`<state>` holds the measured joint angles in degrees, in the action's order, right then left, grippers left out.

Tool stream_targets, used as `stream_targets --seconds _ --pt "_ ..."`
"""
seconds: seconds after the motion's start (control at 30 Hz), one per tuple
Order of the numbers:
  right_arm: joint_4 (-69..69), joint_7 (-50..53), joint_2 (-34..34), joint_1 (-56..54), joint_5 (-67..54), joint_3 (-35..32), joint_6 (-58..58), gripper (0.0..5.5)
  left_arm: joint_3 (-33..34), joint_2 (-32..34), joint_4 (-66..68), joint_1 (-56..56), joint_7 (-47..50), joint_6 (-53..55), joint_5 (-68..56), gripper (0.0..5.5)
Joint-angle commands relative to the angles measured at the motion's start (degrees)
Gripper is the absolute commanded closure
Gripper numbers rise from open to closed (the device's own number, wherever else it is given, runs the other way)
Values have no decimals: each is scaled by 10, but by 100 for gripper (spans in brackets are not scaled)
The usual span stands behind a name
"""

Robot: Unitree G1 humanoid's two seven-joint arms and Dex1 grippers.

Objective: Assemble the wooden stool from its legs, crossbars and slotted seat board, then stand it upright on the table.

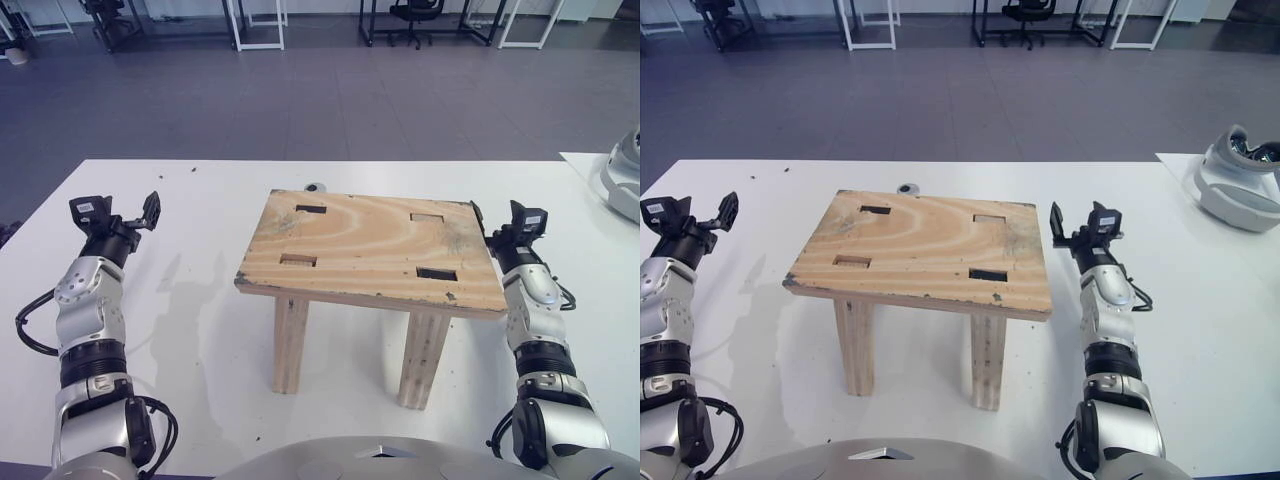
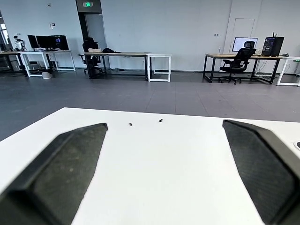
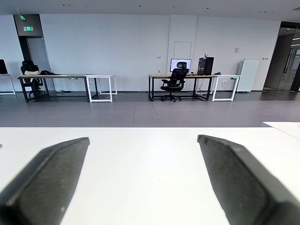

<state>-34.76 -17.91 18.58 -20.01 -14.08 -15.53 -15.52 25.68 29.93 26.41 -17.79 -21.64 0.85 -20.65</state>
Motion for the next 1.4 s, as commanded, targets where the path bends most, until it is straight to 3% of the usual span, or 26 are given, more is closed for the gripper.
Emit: stream_targets --seconds 0.03,0.83,1.4 --pt "-7 0 3 -11 5 0 -1 119 6 10 -5 4 4 4 2 97" --pt "-26 6 2 -21 10 -2 -14 119 6 11 0 3 -1 4 10 97" --pt "8 28 26 16 9 -32 -9 119 -28 5 -45 25 -23 12 11 97"
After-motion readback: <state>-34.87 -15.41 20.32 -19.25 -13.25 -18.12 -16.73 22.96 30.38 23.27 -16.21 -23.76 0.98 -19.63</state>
